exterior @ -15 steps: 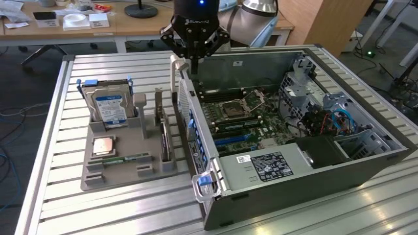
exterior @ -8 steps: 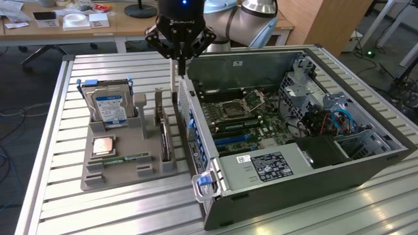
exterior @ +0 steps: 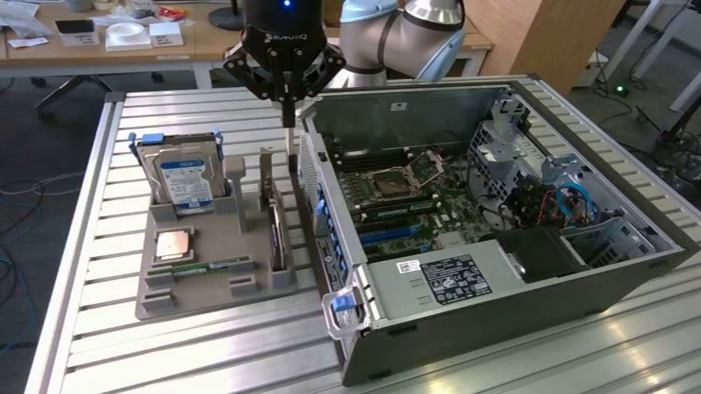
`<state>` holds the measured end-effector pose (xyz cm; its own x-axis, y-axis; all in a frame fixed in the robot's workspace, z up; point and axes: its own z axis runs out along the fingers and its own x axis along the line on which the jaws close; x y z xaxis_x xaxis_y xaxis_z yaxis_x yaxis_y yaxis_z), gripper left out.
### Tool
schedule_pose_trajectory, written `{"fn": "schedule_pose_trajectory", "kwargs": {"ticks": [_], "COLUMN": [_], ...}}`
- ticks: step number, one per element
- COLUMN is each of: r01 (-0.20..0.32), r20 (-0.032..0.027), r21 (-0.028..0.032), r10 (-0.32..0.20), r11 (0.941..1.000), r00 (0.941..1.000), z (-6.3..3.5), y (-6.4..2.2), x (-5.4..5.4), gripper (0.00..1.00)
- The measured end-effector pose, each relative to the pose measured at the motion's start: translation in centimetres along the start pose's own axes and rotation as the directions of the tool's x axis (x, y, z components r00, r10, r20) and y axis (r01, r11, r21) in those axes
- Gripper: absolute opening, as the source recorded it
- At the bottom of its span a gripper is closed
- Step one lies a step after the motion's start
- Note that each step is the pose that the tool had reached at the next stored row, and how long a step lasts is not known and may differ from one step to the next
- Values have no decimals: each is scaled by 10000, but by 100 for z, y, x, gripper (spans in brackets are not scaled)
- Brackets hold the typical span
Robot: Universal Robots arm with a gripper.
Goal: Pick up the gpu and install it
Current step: 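Reach for the gpu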
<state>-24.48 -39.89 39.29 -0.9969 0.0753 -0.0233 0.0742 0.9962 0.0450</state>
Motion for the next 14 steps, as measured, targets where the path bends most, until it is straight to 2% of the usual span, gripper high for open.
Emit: {"fn": "schedule_pose_trajectory", "kwargs": {"ticks": [7, 14], "r01": [-2, 0], "r20": [-1, 0], "r21": [1, 1], "r10": [2, 0], "r11": [10000, 10000], "r00": [10000, 10000], "z": [-1, 2], "y": [-2, -10], "x": [24, 124], "gripper": [11, 11]}}
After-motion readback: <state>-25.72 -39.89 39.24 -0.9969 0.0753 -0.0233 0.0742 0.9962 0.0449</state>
